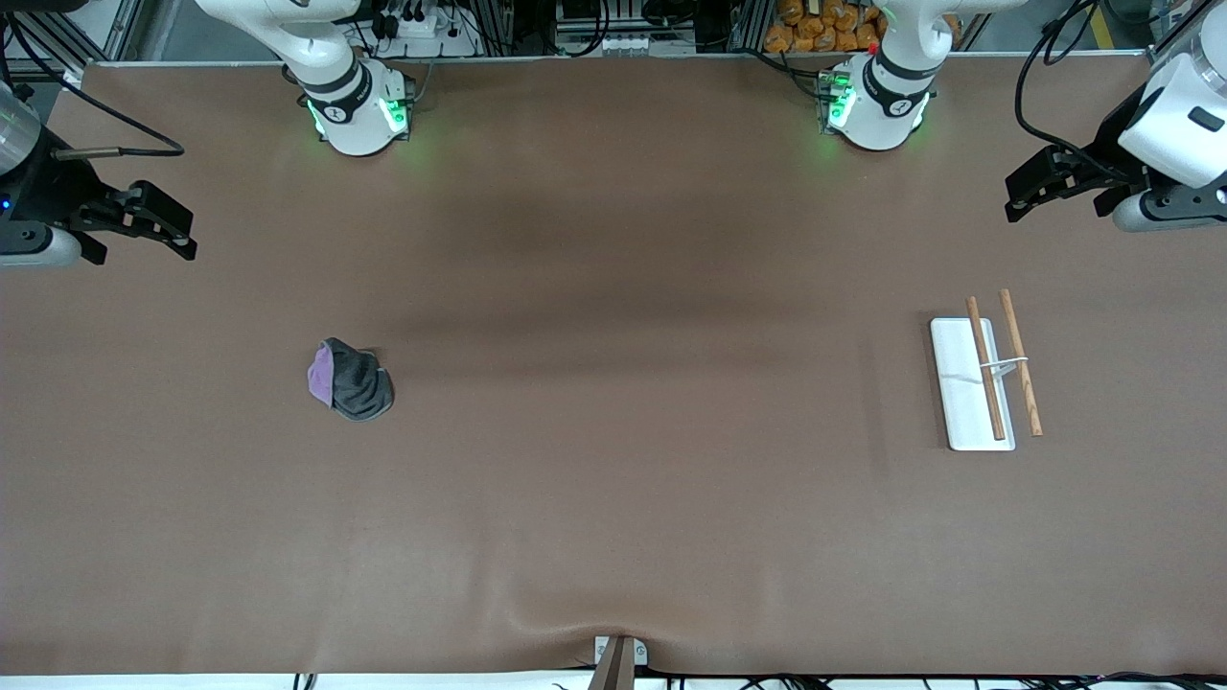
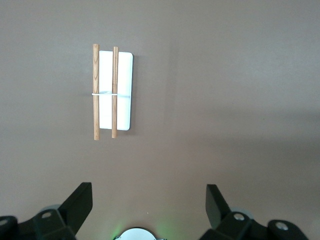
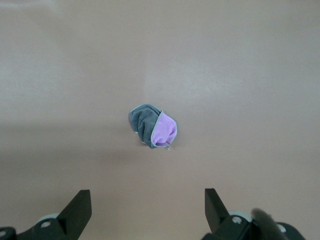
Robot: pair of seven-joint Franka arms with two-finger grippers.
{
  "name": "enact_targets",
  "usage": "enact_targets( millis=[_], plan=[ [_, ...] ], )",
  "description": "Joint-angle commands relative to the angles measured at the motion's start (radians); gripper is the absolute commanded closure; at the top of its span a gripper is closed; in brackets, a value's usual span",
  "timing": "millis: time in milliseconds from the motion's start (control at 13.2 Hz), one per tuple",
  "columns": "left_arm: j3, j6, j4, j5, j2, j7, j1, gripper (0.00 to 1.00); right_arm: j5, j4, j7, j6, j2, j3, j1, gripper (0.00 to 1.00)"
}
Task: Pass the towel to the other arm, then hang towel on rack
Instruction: 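Reach the right gripper down to the crumpled grey towel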
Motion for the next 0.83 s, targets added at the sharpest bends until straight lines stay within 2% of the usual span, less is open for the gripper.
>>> enact_targets(
  millis=[0, 227, 378, 530, 757],
  plan=[
    [0.009, -0.016, -0.003, 0.019, -0.020, 0.021, 0.002, 0.00, -0.008, 0.024, 0.017, -0.018, 0.011, 0.004, -0.003, 0.00],
    [0.009, -0.016, 0.012, 0.031, -0.011, 0.019, 0.002, 0.00, -0.009, 0.023, 0.001, -0.018, 0.014, 0.003, -0.006, 0.00],
    [0.008, -0.016, 0.009, 0.023, 0.000, 0.022, 0.011, 0.00, -0.023, 0.023, 0.000, -0.016, 0.043, 0.003, -0.006, 0.00],
    [0.001, -0.014, 0.009, 0.022, 0.009, 0.019, 0.007, 0.00, -0.024, 0.027, 0.000, -0.018, 0.123, 0.003, -0.012, 0.00],
    [0.000, -0.016, 0.006, 0.020, 0.010, 0.019, 0.010, 0.00, -0.018, 0.017, 0.001, -0.018, 0.148, 0.003, -0.028, 0.00]
  ],
)
